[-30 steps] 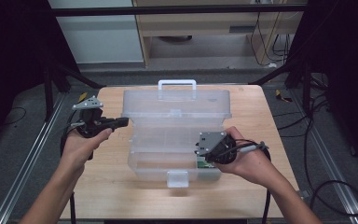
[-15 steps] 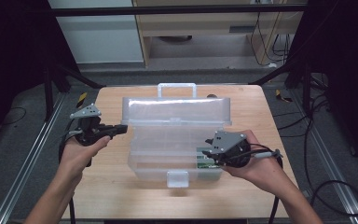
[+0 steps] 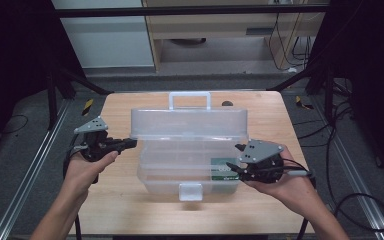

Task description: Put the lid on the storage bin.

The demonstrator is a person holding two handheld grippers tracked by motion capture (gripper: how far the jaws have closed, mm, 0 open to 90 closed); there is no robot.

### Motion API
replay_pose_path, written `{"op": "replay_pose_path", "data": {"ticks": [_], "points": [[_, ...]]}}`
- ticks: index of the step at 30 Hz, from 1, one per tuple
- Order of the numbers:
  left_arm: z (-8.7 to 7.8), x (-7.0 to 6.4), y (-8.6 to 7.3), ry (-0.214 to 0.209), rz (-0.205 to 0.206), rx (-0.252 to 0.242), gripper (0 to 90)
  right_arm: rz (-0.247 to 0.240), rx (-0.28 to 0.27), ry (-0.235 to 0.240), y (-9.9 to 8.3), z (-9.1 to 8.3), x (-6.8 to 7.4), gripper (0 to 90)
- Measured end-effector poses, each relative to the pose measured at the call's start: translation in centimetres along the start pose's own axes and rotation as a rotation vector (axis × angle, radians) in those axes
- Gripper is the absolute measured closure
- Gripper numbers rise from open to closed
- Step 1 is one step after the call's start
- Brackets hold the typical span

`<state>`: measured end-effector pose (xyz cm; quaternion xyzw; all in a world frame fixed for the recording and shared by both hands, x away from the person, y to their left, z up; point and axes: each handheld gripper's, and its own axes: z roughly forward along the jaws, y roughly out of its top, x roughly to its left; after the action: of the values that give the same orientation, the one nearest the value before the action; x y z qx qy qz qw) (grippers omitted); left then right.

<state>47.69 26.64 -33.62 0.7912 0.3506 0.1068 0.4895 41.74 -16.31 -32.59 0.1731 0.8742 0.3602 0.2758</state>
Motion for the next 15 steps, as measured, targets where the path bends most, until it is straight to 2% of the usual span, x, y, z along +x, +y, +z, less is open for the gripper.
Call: {"op": "replay_pose_path", "data": {"ticks": [5,8,15], "points": [[0.0,-0.2,-0.5,-0.003,0.003,-0.001,89.8,0.016,-0.007,-0.025,-0.7,-0.4,-0.1,38.1],[0.0,-0.3,-0.8,-0.002,0.006,0.003,89.8,0.052,-0.005,-0.036,-1.4,-0.9,-0.2,31.4],[0.0,-0.4,-1.2,-0.005,0.011,0.009,89.8,0.096,0.0,-0.048,-3.0,-1.7,0.0,31.2]]}}
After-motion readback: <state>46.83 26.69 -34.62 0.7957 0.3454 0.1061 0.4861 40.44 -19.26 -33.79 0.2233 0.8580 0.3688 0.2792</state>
